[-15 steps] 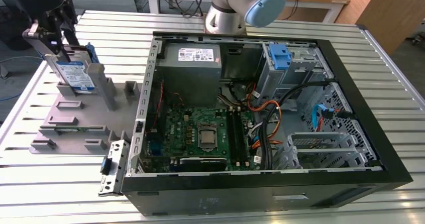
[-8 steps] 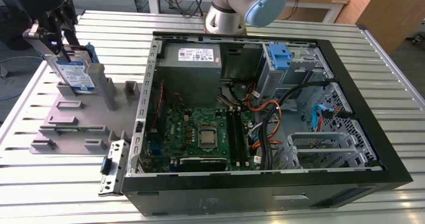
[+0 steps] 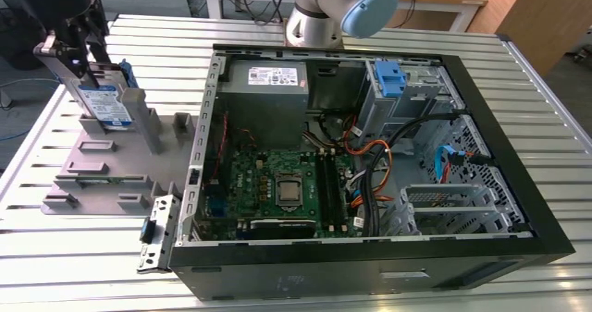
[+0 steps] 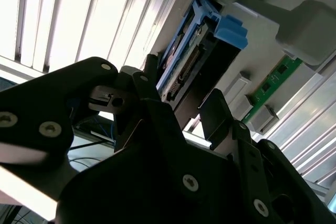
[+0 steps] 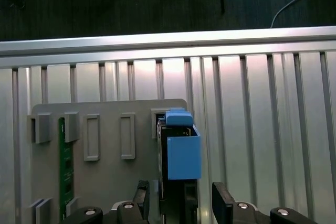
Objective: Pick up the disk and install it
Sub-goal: 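Pick up the disk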
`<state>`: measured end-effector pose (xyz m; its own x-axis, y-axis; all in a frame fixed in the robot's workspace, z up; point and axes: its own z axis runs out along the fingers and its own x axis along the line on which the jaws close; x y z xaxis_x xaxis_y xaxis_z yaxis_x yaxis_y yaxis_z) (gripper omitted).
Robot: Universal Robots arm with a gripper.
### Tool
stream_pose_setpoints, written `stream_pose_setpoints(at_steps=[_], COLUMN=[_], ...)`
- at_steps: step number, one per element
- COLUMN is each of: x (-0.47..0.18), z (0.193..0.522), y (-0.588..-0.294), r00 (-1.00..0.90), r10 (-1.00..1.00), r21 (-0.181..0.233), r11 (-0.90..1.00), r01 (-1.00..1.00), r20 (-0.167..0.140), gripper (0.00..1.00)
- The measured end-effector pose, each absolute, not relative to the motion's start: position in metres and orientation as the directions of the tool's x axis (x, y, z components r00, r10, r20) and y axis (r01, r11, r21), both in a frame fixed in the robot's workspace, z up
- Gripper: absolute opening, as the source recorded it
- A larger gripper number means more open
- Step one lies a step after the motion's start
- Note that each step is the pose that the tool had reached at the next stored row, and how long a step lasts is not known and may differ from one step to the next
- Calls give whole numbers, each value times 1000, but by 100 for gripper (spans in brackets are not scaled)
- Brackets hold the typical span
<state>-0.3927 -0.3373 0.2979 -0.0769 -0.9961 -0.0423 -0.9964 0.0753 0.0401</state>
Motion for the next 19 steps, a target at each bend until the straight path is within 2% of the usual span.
stream_pose_setpoints(at_steps=[10, 12, 13, 19], x=[-393, -393, -393, -393], z=[297, 297, 297, 297], y=[-337, -337, -337, -337], r00=[-77, -77, -77, -77], r10=[-996, -996, -996, -996], r21=[40, 40, 40, 40], r11=[75, 75, 75, 75], r01=[-996, -996, -996, -996], r20=[-42, -42, -42, -42], gripper=[59, 58, 51, 49])
